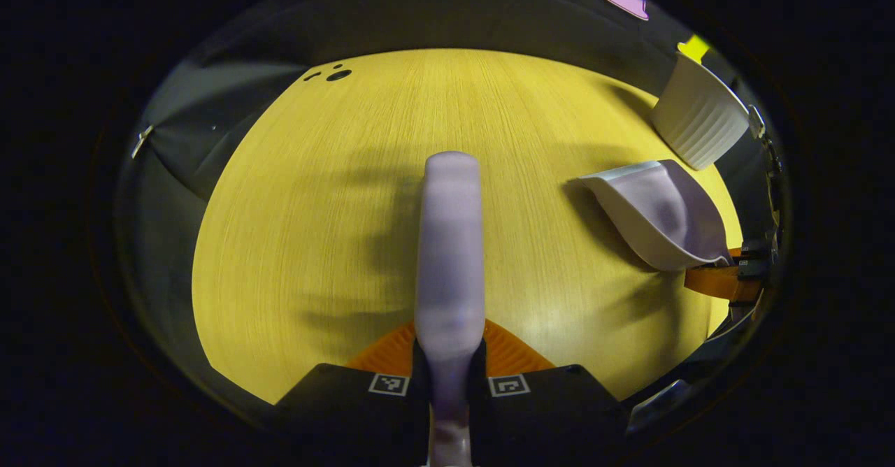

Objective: Pick up the small broom and dustpan from the desktop, sweep the trash into the dustpan with the broom, and then empty the trash into the garbage bin.

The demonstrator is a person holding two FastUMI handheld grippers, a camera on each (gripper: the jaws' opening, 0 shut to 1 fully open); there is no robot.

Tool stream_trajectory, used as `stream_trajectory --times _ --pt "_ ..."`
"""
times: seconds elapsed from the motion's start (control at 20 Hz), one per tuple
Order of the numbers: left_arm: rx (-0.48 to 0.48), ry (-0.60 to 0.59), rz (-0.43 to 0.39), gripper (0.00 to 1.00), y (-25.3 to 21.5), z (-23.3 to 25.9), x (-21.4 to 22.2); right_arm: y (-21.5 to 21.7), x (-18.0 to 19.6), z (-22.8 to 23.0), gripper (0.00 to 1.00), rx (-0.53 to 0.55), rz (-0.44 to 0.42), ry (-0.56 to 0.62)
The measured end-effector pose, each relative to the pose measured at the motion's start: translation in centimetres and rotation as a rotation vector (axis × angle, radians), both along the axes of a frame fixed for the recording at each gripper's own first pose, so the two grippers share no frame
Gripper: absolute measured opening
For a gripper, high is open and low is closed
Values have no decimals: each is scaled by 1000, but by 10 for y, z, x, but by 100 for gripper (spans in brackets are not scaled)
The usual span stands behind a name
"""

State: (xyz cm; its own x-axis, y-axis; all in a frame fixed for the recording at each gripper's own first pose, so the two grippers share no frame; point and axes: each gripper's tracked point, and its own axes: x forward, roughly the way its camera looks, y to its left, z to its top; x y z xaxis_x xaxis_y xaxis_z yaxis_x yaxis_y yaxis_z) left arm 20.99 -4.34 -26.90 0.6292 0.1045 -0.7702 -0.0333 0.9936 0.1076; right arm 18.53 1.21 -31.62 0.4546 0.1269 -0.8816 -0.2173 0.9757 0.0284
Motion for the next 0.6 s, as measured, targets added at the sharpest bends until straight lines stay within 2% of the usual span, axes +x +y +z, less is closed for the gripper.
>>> stream_trajectory --times 0.2,0.3,0.35,0.4,0.45,0.5,0.55,0.6 --pt "16 43 -30 27 -5 -4 5 0 0 -1 36 -7 -7 -15" --pt "14 63 -42 30 -8 -6 6 3 -2 0 36 6 -16 -4" --pt "13 66 -48 31 -9 -6 7 5 -3 0 34 16 -20 -3" --pt "11 67 -56 34 -10 -6 7 7 -4 1 38 22 -22 -8" --pt "8 63 -62 34 -12 -4 6 9 -4 0 36 28 -16 -13" --pt "-4 55 -68 47 -15 -4 6 10 -3 1 52 31 -14 -19" --pt "-15 44 -72 59 -18 -2 5 10 -4 5 74 33 -17 -29" --pt "-20 29 -69 72 -19 2 -3 7 -7 8 87 29 -31 -43"
